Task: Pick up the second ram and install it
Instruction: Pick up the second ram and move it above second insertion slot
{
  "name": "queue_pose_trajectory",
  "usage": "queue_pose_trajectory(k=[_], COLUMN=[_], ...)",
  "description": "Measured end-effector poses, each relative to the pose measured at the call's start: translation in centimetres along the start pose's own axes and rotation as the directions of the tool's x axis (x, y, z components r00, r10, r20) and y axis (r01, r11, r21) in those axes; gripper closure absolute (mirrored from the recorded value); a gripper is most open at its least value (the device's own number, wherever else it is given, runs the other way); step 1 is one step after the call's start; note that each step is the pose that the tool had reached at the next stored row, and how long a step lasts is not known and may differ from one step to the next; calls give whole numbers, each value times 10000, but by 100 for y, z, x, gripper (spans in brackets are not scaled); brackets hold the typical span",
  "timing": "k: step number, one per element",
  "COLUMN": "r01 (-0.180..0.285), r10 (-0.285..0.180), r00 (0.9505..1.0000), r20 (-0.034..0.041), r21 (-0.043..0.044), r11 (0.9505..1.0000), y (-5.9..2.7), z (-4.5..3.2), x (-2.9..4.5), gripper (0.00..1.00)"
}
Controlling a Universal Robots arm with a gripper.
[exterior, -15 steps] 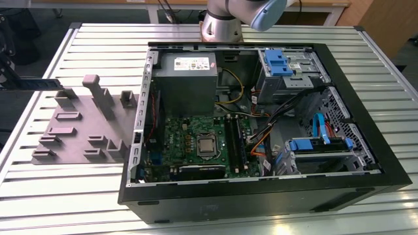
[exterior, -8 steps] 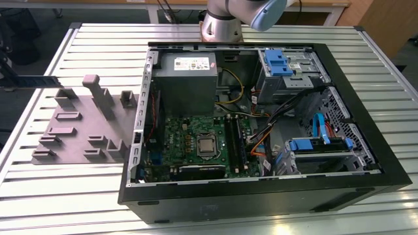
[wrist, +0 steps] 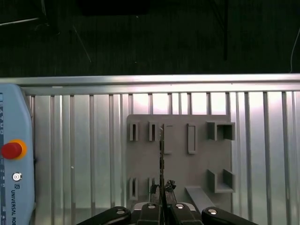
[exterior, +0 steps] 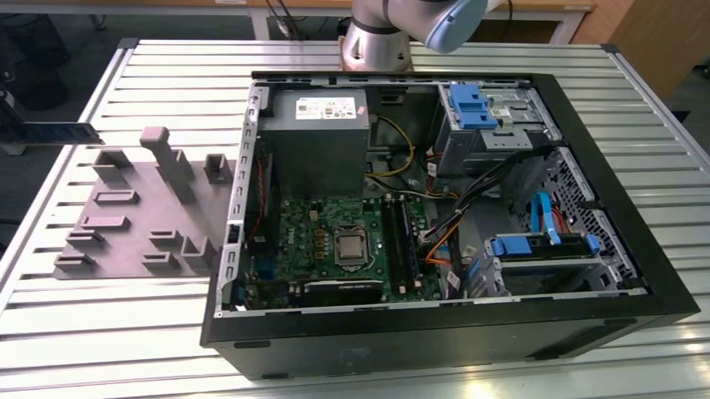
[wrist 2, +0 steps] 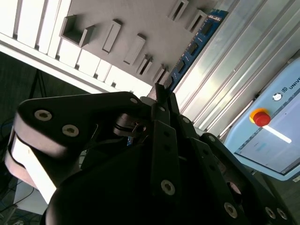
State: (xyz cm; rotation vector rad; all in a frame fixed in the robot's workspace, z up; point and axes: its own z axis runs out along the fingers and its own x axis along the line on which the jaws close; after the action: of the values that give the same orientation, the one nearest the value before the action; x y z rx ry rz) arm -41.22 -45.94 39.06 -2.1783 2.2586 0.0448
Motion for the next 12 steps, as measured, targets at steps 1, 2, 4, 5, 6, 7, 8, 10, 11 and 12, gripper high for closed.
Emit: queue_pose_trajectory(k=[1, 2, 4, 5, 6, 7, 8, 10, 11, 12], r01=[0, 0, 0, 0, 0, 0, -1, 0, 0, -1], r10=[0, 0, 0, 0, 0, 0, 1, 0, 0, 1], r00=[10000, 10000, 10000, 10000, 10000, 10000, 10000, 10000, 10000, 10000], r20=[-1, 0, 0, 0, 0, -1, -1, -1, -1, 0], r21=[-1, 0, 0, 0, 0, -1, -2, -2, -1, 0], r11=[10000, 10000, 10000, 10000, 10000, 10000, 10000, 10000, 10000, 10000], y=[0, 0, 0, 0, 0, 0, -2, -10, -14, -20], z=[-10, -13, -18, -21, -21, -21, -22, -22, -22, -21], x=[0, 0, 0, 0, 0, -1, -1, -1, -1, -1], gripper=[86, 86, 86, 86, 86, 86, 86, 86, 86, 86])
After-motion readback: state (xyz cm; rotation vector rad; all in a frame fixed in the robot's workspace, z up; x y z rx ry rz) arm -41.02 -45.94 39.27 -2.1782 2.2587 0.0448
